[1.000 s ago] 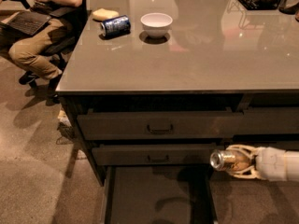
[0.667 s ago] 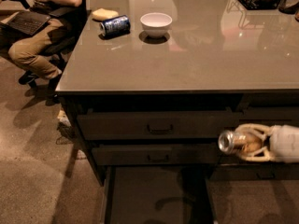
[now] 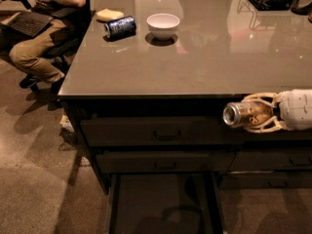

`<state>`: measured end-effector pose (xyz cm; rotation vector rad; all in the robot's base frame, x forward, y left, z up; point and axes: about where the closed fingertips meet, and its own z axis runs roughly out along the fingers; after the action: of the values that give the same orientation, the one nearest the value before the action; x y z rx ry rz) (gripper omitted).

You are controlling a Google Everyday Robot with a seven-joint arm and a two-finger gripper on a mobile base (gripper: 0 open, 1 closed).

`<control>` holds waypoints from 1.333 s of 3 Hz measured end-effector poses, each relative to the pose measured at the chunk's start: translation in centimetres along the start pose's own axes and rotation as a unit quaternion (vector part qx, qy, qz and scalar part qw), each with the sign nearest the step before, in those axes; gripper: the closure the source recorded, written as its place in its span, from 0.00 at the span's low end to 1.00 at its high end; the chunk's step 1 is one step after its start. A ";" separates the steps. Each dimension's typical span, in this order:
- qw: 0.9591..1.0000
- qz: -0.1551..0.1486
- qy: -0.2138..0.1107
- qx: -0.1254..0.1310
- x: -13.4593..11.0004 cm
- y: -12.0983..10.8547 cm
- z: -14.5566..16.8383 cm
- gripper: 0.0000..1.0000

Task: Pick orange can from bottom drawer and place on counter

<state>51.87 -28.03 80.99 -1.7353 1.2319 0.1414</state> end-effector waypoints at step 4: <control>1.000 -0.002 -0.021 -0.001 -2.8 -8.8 -1.9 1.00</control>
Offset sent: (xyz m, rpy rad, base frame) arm 0.0125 -0.0005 0.0214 0.0464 -0.0119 0.0078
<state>56.61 -27.39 89.08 -1.7283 1.1971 0.1763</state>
